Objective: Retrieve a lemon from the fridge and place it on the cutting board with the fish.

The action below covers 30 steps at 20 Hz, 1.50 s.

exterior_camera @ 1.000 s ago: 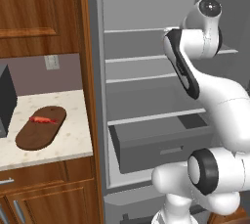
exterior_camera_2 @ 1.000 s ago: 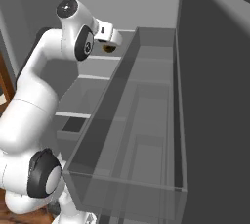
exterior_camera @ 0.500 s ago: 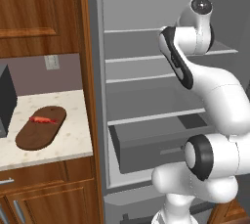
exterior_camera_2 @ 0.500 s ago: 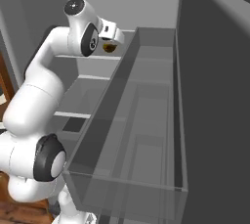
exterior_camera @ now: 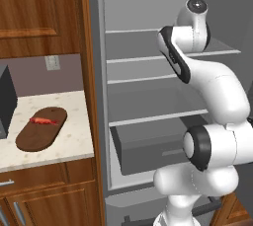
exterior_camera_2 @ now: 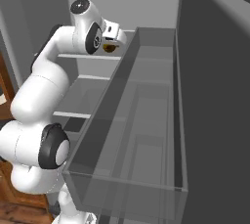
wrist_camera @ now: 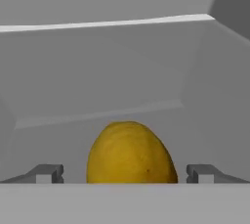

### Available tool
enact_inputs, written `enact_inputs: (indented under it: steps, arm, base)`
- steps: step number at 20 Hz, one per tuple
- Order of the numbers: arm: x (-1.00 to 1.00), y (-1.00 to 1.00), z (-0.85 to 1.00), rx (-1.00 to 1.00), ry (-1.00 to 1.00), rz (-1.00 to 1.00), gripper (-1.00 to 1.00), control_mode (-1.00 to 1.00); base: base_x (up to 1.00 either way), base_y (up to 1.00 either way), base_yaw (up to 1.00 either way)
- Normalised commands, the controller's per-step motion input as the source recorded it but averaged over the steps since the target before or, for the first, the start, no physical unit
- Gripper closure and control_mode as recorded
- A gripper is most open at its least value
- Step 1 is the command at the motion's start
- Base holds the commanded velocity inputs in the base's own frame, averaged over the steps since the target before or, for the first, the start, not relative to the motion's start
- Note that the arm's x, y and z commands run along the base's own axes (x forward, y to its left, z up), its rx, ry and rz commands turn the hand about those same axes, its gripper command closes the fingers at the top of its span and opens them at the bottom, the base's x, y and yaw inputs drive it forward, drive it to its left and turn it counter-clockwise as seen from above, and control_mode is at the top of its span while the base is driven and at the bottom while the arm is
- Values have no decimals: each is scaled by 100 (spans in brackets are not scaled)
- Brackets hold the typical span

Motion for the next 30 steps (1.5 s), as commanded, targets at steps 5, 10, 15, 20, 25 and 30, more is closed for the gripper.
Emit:
enact_inputs:
  steps: [5, 10, 15, 20, 25, 30]
  arm:
    - [19, 0, -17, 0, 6, 0, -100, -100]
    - [2, -3, -13, 0, 2, 0, -100, -100]
    - [0, 0, 0, 0, 0, 0, -100, -100]
    - [0, 0, 0, 0, 0, 0, 100, -100]
    - [0, 2, 0, 0, 0, 1, 100, -100]
    - [-22, 5, 5, 0, -6, 6, 100, -100]
  base:
    - [0, 0, 0]
    - [0, 0, 0]
    - [0, 0, 0]
    - [0, 0, 0]
    - [0, 0, 0]
    - [0, 0, 0]
